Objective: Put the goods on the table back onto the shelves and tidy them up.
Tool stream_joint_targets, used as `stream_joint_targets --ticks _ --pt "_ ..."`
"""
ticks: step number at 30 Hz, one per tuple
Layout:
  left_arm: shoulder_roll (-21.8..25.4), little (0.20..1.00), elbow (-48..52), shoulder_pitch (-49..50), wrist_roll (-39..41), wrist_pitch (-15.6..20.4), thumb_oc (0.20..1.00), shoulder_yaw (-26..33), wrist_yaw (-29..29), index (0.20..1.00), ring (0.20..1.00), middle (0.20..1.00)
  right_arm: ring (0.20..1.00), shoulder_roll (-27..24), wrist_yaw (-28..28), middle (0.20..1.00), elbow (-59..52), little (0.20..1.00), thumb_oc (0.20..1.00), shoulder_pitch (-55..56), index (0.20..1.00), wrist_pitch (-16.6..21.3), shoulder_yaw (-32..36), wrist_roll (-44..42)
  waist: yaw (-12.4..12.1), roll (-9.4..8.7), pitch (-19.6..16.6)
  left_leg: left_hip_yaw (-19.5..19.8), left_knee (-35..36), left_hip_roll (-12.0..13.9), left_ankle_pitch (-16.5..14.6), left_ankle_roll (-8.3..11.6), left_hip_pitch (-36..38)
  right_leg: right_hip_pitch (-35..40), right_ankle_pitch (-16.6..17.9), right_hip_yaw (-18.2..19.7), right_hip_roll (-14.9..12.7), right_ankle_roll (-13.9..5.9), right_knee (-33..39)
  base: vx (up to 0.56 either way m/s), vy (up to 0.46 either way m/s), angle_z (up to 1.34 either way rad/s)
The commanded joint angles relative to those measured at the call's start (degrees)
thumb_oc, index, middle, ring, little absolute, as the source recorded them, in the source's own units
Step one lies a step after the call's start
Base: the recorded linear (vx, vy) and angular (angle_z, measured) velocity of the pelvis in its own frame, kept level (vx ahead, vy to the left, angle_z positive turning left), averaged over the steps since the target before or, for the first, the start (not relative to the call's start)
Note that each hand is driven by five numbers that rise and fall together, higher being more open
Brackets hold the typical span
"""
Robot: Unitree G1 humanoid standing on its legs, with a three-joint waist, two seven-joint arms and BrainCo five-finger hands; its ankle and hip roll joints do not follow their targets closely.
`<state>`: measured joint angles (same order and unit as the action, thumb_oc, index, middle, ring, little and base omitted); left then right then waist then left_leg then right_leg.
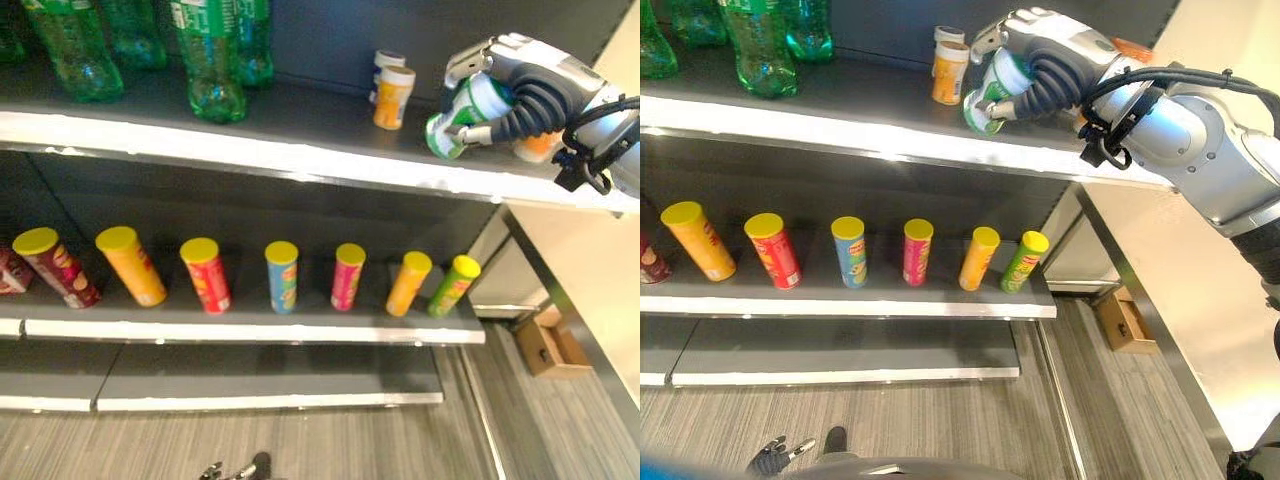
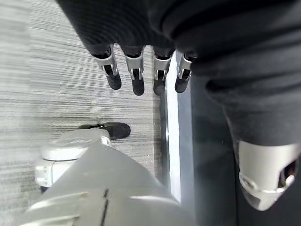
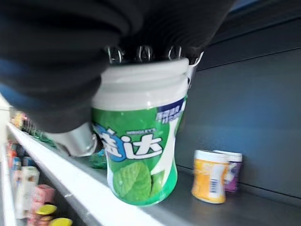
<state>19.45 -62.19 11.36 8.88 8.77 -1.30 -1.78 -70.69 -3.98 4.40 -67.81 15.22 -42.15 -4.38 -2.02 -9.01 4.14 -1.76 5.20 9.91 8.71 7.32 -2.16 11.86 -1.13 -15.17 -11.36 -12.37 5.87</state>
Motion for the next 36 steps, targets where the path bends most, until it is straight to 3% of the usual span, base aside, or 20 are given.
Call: stream_joint_targets --ticks 1,9,22,36 --pt "3.0 1.0 -1.2 -4.2 2.3 0.7 1.0 0.2 -0.5 1.0 1.0 1.0 0.2 -2.0 3.8 0.2 2.0 0.2 0.2 -9.2 0.2 -1.1 -2.1 0.3 -1.7 -1.03 1.9 -2.0 -2.1 2.6 -9.8 2.51 6.4 -3.5 0.6 -4.2 -0.2 2.68 -1.8 0.04 -0.037 0.33" --pt "3.5 1.0 -1.6 -4.1 3.2 0.7 1.0 0.6 -0.3 1.0 1.0 1.0 0.2 -2.2 3.5 0.2 5.1 0.2 0.2 -12.0 0.2 -0.9 -4.7 -1.0 -2.3 -1.03 1.9 -1.0 -1.9 3.0 -9.6 2.88 6.3 -3.0 -0.1 -5.2 0.4 3.16 -1.7 0.02 -0.036 0.1" --pt "5.4 1.0 -2.9 -5.0 3.3 1.1 1.0 -0.7 0.3 1.0 1.0 1.0 0.2 3.9 -0.2 0.2 14.7 0.2 0.2 -20.9 0.2 -1.0 -13.9 -3.7 -4.6 -1.03 2.5 0.4 -1.2 3.7 -8.4 3.78 4.9 -3.2 -0.5 -7.3 1.1 3.37 -1.4 0.03 -0.036 0.08" --pt "6.2 1.0 -3.6 -5.2 3.2 0.9 1.0 -0.8 0.9 1.0 1.0 1.0 0.2 4.5 -3.6 0.2 16.9 0.2 0.2 -23.3 0.2 -1.4 -18.8 -6.2 -4.5 -0.59 3.0 1.4 -0.9 4.0 -8.0 4.12 4.6 -3.1 -1.1 -7.6 1.8 3.99 -1.3 0.01 -0.015 0.05"
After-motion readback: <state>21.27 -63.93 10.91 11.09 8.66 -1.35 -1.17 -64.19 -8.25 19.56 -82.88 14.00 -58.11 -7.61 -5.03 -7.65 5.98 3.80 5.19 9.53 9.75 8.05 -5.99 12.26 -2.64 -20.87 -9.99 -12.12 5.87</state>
